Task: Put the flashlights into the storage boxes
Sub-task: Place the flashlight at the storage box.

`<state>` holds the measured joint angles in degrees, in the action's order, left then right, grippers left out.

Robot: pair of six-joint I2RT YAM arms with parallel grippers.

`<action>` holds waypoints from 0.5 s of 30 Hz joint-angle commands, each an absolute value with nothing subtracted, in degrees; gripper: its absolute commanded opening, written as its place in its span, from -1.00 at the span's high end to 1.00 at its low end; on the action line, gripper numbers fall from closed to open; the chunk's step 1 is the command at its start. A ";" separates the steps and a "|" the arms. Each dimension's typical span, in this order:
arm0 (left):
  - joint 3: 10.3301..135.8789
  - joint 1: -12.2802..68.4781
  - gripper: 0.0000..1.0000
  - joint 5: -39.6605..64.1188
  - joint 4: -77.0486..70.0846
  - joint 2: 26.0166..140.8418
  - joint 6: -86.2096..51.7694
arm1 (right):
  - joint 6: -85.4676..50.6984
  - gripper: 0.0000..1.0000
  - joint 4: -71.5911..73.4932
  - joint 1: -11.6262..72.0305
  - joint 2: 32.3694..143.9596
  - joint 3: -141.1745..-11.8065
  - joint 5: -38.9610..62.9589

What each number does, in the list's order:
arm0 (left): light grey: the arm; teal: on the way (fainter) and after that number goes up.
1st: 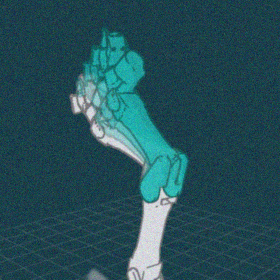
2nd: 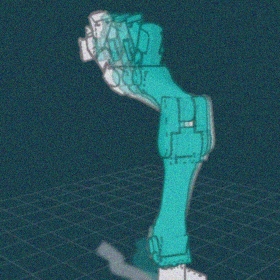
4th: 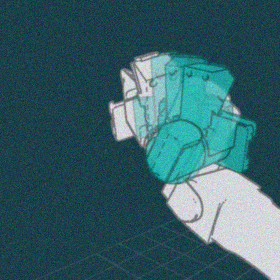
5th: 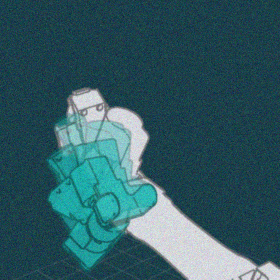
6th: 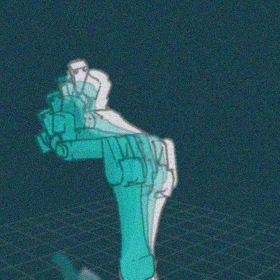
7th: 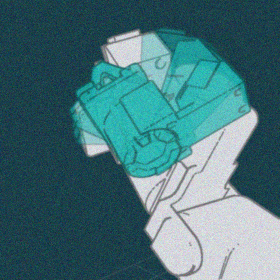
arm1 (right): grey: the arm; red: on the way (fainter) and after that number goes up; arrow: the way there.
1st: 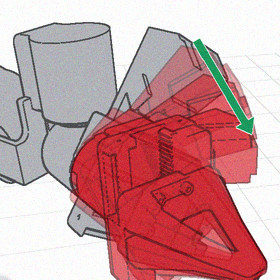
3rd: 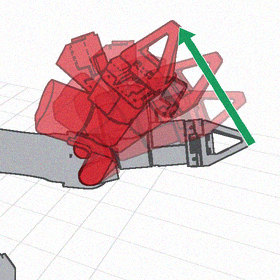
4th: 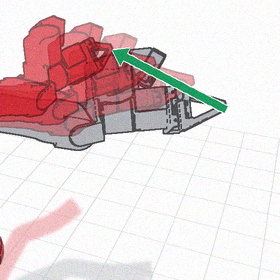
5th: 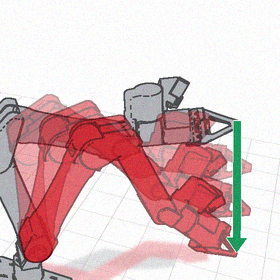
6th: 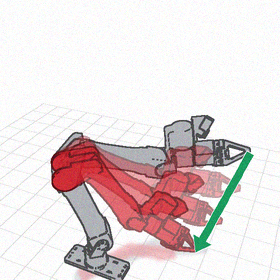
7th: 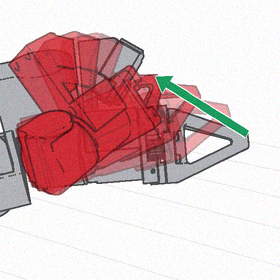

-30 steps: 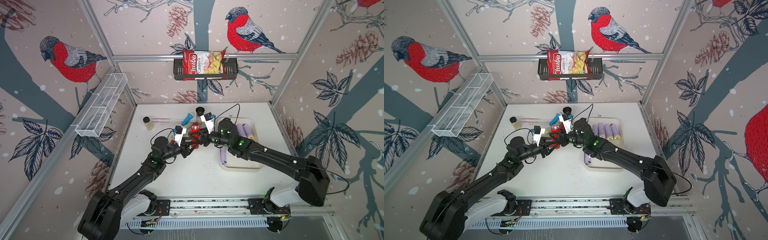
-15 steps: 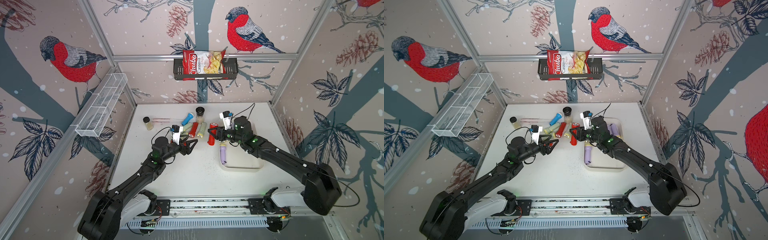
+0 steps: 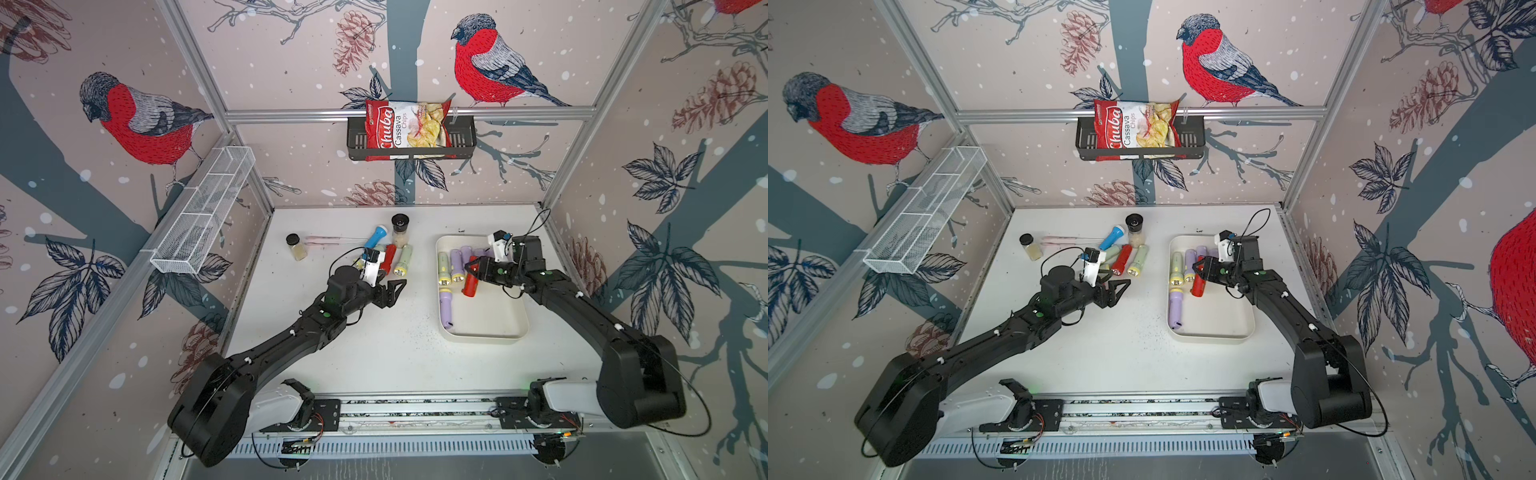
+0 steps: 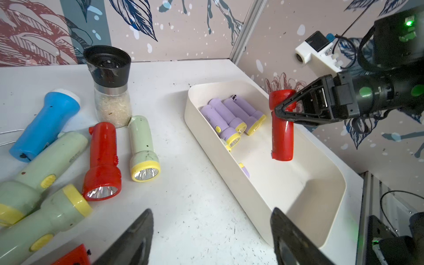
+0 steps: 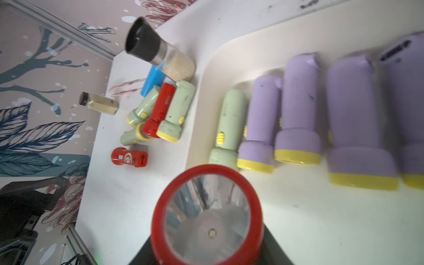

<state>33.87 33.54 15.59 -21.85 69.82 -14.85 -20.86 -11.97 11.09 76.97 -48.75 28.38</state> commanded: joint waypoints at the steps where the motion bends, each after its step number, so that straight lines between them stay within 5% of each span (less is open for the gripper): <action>1: 35.39 34.48 -0.58 13.82 -20.99 72.08 -12.93 | -17.09 0.21 -16.70 10.53 77.55 -49.09 27.75; 15: 38.46 35.66 -0.58 13.11 -20.94 76.82 -13.18 | -18.15 0.20 -16.53 14.91 82.43 -49.62 24.78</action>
